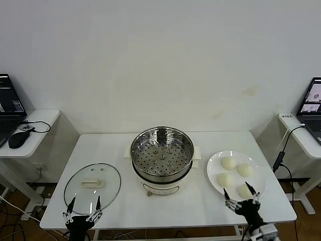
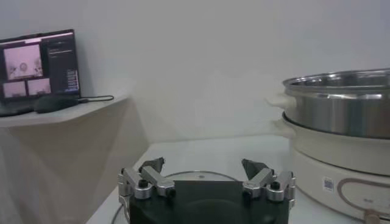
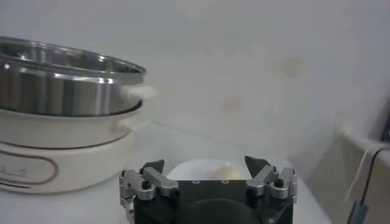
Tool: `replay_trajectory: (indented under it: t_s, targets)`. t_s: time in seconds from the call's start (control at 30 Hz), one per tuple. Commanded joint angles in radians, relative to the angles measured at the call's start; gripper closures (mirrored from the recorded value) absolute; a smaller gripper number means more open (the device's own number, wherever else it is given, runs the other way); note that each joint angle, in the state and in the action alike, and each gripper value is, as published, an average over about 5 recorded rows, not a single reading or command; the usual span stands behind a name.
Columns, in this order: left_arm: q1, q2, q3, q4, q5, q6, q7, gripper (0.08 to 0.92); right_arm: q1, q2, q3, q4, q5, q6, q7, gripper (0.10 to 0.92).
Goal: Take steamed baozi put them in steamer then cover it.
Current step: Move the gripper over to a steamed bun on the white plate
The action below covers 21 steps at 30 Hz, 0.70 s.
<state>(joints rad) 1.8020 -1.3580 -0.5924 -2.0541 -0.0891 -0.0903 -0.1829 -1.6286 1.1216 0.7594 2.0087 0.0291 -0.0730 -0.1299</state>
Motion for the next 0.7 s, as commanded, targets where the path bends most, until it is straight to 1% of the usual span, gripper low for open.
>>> replay_trajectory:
  t_s: [0.03, 0.07, 0.17, 0.33, 0.5, 0.6, 0.7]
  targets:
    - [-0.019, 0.007, -0.008, 0.005, 0.045, 0.026, 0.011, 0.177, 0.133, -0.228, 0.105, -0.054, -0.107, -0.121, -0.133, 0.202]
    - [-0.020, 0.008, -0.009, 0.006, 0.045, 0.026, 0.010, 0.177, 0.144, -0.246, 0.106, -0.064, -0.114, -0.130, -0.148, 0.203]
    - [-0.023, 0.013, -0.013, 0.015, 0.045, 0.025, 0.008, 0.177, 0.212, -0.357, 0.098, -0.121, -0.170, -0.162, -0.260, 0.203]
    - [-0.031, 0.011, -0.011, 0.025, 0.052, 0.023, 0.008, 0.177, 0.386, -0.531, -0.025, -0.235, -0.298, -0.143, -0.416, 0.202]
    - [-0.049, 0.010, -0.010, 0.038, 0.059, 0.025, 0.007, 0.177, 0.697, -0.635, -0.321, -0.400, -0.401, -0.073, -0.566, 0.203]
    - [-0.061, 0.011, -0.011, 0.048, 0.061, 0.027, 0.007, 0.177, 0.940, -0.649, -0.562, -0.521, -0.455, -0.003, -0.666, 0.203]
    - [-0.069, 0.012, -0.013, 0.059, 0.062, 0.027, 0.006, 0.177, 1.125, -0.639, -0.776, -0.616, -0.472, 0.051, -0.747, 0.203]
